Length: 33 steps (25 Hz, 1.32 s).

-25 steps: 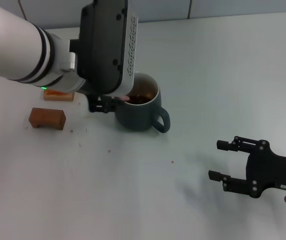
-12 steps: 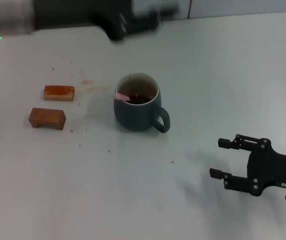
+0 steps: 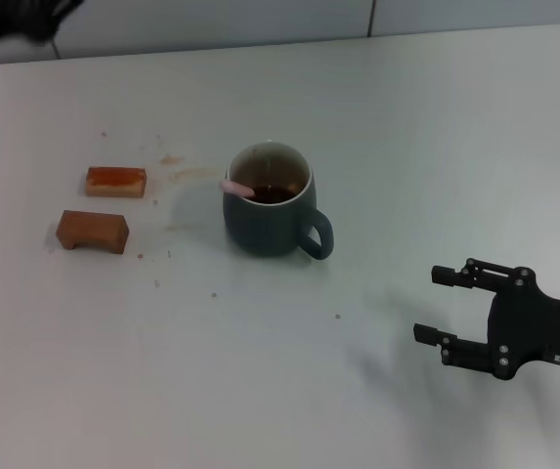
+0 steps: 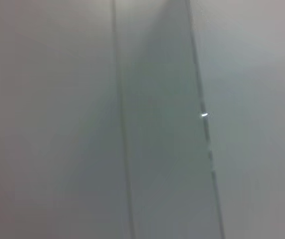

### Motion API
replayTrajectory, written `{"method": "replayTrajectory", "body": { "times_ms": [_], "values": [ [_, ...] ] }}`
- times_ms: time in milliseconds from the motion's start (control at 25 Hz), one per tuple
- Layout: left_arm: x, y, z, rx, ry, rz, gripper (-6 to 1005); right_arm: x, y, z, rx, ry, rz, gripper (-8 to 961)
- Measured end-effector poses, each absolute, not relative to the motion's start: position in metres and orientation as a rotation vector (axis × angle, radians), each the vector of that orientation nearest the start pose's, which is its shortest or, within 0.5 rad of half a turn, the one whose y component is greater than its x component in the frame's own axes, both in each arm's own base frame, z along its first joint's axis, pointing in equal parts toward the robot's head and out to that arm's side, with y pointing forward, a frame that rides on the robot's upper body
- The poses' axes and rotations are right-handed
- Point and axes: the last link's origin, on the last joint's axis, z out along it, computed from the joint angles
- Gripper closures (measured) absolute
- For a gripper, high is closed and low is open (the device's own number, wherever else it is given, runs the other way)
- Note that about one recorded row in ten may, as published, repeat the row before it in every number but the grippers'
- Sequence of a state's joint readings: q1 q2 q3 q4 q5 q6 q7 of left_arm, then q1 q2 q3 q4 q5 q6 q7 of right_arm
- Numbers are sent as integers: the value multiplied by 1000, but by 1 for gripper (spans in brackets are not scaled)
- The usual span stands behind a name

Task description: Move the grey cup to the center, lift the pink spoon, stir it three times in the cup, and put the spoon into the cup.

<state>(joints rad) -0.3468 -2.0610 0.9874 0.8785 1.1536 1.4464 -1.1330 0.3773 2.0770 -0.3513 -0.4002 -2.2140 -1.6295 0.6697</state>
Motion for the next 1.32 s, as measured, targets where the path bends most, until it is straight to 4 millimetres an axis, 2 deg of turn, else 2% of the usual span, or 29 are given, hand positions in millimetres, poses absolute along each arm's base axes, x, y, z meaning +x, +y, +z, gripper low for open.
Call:
{"method": "replayTrajectory", "body": {
  "times_ms": [80,120,200,280,360,440,480,520,600,880,1080,1320],
  "values": [
    [-250,331,65,-2152,-173,-1111,474,329,246,-25,-2635,236,677,243],
    [-250,331,65,-2152,-173,-1111,472,329,246,-25,-2635,236,677,243],
    [-272,320,53,-2140,-198,-1049,466,329,246,-25,-2634,236,676,243],
    [-303,294,34,-2135,-223,-954,461,329,247,-25,-2633,236,675,243],
    [-308,288,30,-2137,-228,-937,367,329,247,-25,-2633,235,675,243],
    [-320,271,19,-2148,-254,-900,272,328,247,-25,-2633,234,675,243],
    [-327,256,8,-2175,-293,-876,225,328,247,-25,-2633,233,675,243],
    [-327,256,8,-2175,-293,-876,202,328,247,-25,-2633,233,675,243],
    [-335,240,-6,-2219,-357,-855,157,328,248,-25,-2633,231,675,243],
    [-340,217,-29,-2333,-458,-838,228,329,248,-24,-2635,238,674,243],
    [-338,214,-41,-2418,-502,-826,269,329,246,-24,-2635,243,680,243],
    [-339,212,-43,-2433,-467,-805,269,329,245,-26,-2639,248,679,243]
  ]
}}
